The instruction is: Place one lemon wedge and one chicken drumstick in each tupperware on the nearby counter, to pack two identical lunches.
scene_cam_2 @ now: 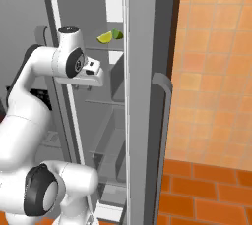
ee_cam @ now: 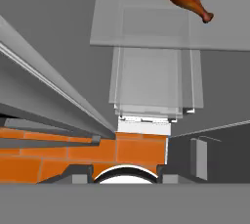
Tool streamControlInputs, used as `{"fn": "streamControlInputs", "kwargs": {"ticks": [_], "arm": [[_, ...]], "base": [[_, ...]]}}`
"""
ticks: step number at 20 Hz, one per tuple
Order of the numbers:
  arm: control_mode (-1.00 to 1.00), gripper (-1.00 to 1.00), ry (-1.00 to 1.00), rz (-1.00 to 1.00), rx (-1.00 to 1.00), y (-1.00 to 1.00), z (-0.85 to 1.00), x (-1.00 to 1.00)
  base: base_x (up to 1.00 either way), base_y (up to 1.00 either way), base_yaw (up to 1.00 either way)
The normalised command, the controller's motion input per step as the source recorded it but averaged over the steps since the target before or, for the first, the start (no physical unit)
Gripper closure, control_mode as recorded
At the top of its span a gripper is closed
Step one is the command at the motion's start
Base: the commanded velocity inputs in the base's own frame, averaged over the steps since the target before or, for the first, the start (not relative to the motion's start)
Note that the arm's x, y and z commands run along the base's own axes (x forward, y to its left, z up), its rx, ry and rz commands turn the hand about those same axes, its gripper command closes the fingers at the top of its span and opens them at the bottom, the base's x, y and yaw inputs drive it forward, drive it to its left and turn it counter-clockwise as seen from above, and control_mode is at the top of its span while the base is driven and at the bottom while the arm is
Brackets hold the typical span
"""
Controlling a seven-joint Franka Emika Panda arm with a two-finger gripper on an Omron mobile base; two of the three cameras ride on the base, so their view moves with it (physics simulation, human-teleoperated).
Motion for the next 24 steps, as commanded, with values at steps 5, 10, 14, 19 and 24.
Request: {"fn": "streamControlInputs", "kwargs": {"ticks": [5,10,14,19,24], "arm": [[-1.00,-1.00,-0.17,0.00,0.00,-0.08,0.11,-0.33],[-1.00,-1.00,-0.39,0.00,0.00,-0.02,0.55,-0.28],[-1.00,-1.00,-0.36,0.00,0.00,-0.02,0.59,-0.13],[-1.00,-1.00,-0.16,0.00,-0.01,-0.15,0.20,-0.03],[-1.00,-1.00,-0.16,-0.01,-0.03,-0.15,0.33,0.00]], "base": [[0.00,0.00,0.00],[0.00,0.00,0.00],[0.00,0.00,0.00],[0.00,0.00,0.00],[0.00,0.00,0.00]]}}
